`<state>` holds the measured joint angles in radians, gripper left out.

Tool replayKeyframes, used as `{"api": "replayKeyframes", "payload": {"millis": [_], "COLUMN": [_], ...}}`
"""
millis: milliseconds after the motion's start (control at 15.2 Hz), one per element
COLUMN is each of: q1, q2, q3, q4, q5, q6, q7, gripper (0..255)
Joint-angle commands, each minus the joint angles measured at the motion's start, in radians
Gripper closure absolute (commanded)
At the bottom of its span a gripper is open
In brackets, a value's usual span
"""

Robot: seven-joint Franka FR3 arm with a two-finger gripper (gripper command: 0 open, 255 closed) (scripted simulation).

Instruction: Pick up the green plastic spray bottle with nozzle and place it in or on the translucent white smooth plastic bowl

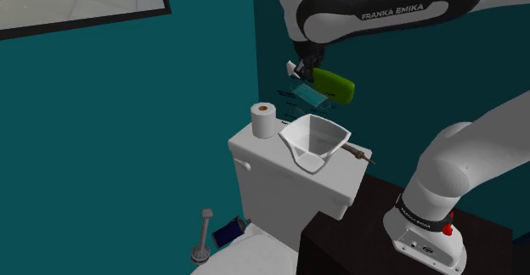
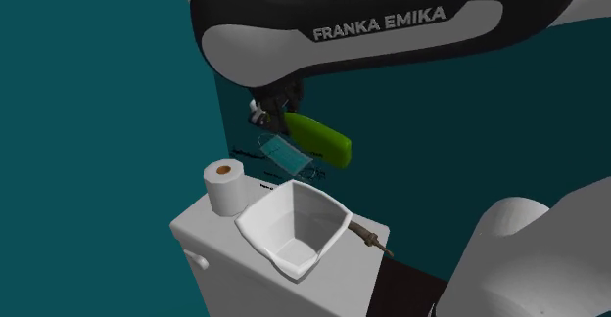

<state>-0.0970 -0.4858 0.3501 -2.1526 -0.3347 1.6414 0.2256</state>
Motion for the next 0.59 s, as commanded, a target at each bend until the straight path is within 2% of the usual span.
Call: {"api": "replayKeyframes", "payload": {"millis": [0,396,528], "q1": [0.02,0.081,0.084], "q2": [-0.023,-0.098,-0.102], "q3": [0.031,0.12,0.122], "q4": [-0.002,-0.007,-0.036], "q5": [0.025,0.106,0.109], "q6": [-0.036,-0.14,-0.117], "q7": [0.033,0.124,0.132], "gripper": [255,255,255]}}
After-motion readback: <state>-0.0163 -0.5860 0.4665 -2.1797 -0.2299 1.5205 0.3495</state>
